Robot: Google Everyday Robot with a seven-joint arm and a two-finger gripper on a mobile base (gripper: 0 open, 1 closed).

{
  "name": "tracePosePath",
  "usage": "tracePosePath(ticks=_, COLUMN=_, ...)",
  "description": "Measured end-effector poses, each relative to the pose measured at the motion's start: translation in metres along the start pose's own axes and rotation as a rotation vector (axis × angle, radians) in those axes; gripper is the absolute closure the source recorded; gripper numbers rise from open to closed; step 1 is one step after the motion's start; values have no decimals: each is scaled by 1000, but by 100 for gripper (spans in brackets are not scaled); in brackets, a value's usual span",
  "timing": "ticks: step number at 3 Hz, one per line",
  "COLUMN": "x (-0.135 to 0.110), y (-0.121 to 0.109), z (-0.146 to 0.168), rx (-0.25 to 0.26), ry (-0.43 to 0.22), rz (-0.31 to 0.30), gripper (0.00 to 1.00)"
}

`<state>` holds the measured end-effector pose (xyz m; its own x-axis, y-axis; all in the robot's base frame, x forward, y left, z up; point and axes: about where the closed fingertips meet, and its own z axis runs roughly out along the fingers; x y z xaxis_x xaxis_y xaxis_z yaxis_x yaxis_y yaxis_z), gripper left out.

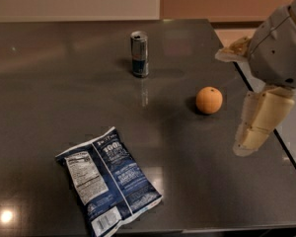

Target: Move blue chip bag near redbull can

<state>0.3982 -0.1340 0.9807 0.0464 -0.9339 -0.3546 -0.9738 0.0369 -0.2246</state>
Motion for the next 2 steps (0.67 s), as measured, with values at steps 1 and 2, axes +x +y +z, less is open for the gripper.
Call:
tracePosePath(ticks=1, x=-38, y=17, z=23, rx=-61, ry=-57, rz=-86, gripper=0)
tracePosePath(ticks=2, x=-70, y=30, z=53, rx=-130, ry=-106, rz=-149, gripper=0)
